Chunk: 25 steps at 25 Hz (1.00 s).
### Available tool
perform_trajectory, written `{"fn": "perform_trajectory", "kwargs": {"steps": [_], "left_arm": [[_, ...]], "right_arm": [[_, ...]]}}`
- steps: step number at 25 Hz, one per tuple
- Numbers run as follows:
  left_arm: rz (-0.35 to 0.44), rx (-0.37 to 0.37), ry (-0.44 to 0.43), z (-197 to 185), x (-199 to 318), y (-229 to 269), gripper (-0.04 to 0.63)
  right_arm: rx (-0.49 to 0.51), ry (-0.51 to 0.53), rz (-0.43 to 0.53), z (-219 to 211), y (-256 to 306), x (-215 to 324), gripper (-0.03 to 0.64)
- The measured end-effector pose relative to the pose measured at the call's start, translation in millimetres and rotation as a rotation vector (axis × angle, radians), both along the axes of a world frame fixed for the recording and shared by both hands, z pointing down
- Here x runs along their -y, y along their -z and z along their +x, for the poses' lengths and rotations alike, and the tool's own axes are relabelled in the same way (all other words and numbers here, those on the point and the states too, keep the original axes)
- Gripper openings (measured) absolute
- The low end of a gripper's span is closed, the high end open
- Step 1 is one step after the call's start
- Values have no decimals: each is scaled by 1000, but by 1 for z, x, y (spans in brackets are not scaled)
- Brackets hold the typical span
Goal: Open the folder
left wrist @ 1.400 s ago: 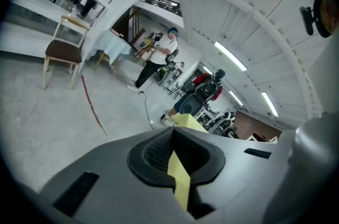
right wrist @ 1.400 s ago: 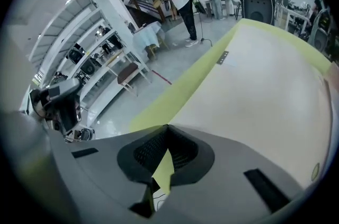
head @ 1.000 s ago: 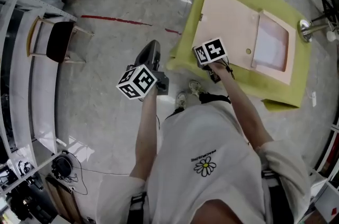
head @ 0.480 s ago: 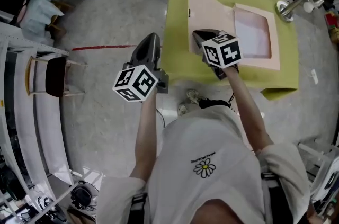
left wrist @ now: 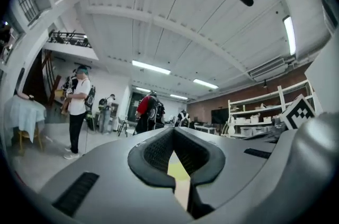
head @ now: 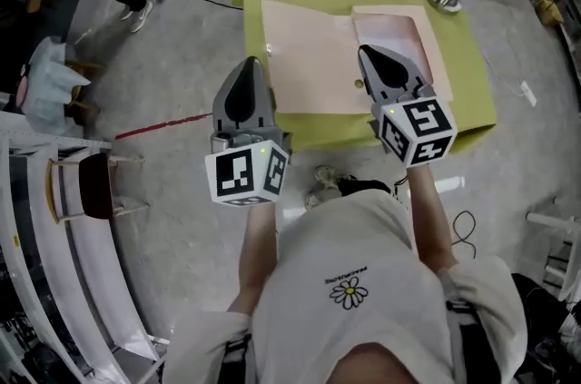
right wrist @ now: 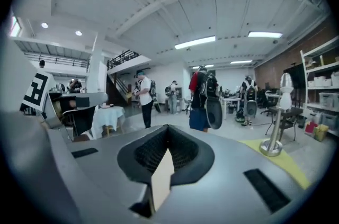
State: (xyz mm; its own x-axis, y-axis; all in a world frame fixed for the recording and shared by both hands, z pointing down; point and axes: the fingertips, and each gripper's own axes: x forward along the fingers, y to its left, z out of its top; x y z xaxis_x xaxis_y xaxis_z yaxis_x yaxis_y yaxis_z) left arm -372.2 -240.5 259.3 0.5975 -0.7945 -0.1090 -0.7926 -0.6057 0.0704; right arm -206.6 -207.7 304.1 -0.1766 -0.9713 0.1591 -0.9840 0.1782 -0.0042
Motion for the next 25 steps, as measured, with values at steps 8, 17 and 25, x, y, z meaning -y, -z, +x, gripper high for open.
{"fn": "perform_trajectory", "kwargs": {"steps": [8, 17, 25], "left_arm": [[42, 138, -44, 44, -33, -21, 14], [59, 172, -88, 67, -42, -28, 14], [56, 186, -135, 86, -41, -32, 14]], "right_arm": [[-53, -180, 118, 41, 4, -61, 9], [-67, -247, 108, 44, -16, -89, 9], [-76, -288, 110, 57, -14, -94, 9]]}}
